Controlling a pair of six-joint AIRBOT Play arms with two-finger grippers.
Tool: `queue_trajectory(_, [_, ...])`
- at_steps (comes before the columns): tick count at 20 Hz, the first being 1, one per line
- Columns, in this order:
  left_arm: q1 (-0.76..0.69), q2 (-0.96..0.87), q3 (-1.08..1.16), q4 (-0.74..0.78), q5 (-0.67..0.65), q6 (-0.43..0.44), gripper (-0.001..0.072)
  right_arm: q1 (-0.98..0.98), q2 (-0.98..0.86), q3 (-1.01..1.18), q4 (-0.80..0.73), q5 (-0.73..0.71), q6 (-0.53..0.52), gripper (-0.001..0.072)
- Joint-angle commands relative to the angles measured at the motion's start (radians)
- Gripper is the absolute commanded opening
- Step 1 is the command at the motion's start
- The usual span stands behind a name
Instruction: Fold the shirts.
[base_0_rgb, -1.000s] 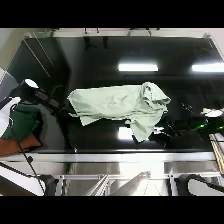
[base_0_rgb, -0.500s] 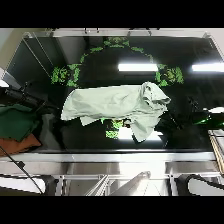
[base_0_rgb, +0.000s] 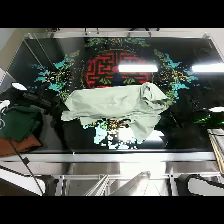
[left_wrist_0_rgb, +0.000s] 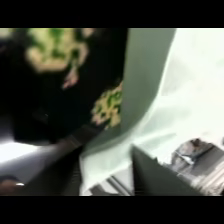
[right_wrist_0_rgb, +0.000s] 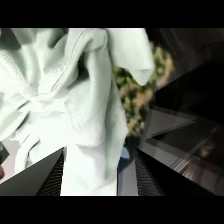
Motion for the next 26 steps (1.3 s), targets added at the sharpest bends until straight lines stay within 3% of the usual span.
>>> queue_trajectory(1, [-0.066,-0.028,0.044,0.027,0.016,0.012,0.0097,0.002,-0.015,0.001,0.010,0.002,0.000,0.0501])
queue_trajectory(4, [-0.070,-0.028,0.077,0.024,-0.023,0.015,0.0022,0.050,-0.072,0.001,0.010,0.002,0.000,0.0502])
queue_trajectory(6, [-0.060,-0.027,0.095,0.023,-0.039,0.007,0.0015,0.101,-0.117,0.004,0.054,0.002,-0.042,0.0495])
queue_trajectory(7, [-0.061,-0.027,0.105,0.022,-0.050,0.006,0.0016,0.120,-0.136,0.004,0.115,0.003,-0.098,0.0332])
queue_trajectory(8, [-0.061,-0.024,0.114,0.007,-0.064,0.006,0.0016,0.130,-0.143,0.005,0.175,0.014,-0.156,0.0063])
queue_trajectory(9, [-0.055,-0.013,0.119,-0.026,-0.085,0.008,0.0016,0.130,-0.139,0.008,0.230,0.042,-0.194,0.0018])
queue_trajectory(13, [0.007,0.157,0.167,-0.232,-0.221,0.047,0.0015,0.018,0.000,0.122,0.264,0.442,-0.224,0.0017])
queue_trajectory(16, [0.097,0.388,0.203,-0.602,-0.353,0.100,0.0016,-0.162,0.262,0.266,0.492,0.625,-0.207,0.0017])
queue_trajectory(20, [0.276,0.753,0.294,-1.075,-0.322,0.173,0.0017,-0.384,0.519,0.577,0.863,0.591,-0.179,0.0017])
queue_trajectory(22, [0.409,0.879,0.392,-1.207,-0.282,0.174,0.0020,-0.456,0.587,0.738,0.877,0.505,-0.168,0.0017])
queue_trajectory(26, [0.721,0.946,0.578,-1.286,-0.232,0.099,0.0021,-0.482,0.609,0.996,0.851,0.383,-0.169,0.0017])
